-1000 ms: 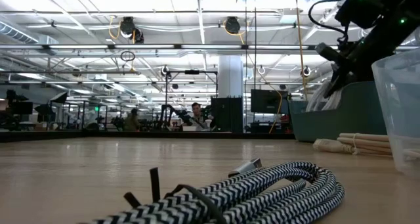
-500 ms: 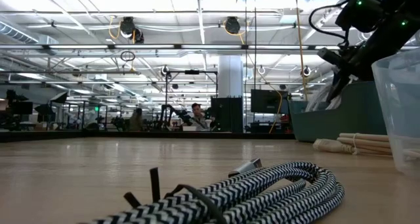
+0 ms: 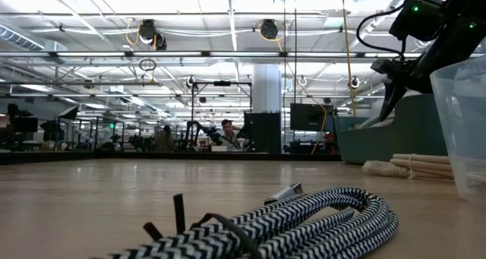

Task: Pick & Place USB Port
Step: Put the white hdmi cable into the blue bin, then put the light brown hdmi cable into the blue bin

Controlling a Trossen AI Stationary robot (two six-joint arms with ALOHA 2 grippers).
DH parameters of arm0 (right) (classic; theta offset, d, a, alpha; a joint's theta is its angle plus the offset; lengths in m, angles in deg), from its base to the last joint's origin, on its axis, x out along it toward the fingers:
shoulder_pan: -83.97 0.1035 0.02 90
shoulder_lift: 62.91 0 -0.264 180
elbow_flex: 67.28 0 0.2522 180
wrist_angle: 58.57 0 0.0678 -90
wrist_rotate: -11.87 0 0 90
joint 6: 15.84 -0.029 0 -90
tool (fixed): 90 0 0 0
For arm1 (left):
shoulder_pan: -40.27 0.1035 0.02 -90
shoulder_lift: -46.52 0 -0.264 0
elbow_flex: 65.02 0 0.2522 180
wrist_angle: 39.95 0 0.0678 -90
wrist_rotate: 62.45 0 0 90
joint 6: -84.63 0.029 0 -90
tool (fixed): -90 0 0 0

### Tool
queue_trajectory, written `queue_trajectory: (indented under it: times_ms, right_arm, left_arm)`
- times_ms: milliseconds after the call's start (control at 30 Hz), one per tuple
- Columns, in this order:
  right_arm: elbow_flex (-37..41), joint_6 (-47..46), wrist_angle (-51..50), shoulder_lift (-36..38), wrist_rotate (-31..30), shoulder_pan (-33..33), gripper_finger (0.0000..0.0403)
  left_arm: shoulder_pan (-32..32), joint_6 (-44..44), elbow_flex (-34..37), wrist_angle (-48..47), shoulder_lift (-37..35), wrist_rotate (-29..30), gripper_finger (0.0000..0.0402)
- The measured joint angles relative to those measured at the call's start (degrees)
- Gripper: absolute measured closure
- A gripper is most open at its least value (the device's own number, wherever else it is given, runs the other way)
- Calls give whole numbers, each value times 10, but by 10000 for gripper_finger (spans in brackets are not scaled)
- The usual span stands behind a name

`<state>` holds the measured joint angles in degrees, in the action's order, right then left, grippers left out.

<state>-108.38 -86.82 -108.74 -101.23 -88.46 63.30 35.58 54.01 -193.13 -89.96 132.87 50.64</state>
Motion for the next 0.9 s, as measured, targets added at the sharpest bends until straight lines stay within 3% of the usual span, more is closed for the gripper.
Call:
queue_trajectory:
  times_ms: [333,500,733,900]
  right_arm:
    - [0,-12,-54,28,87,0,152]
    - [-8,-14,-44,48,90,0,152]
    - [-27,17,10,67,33,0,152]
    - [-28,19,154,87,-35,0,151]
  left_arm:
    - [-20,30,0,1,0,28,211]
    - [-22,35,0,0,0,35,211]
    - [-22,35,0,0,0,38,211]
    - [-21,35,0,0,0,40,211]
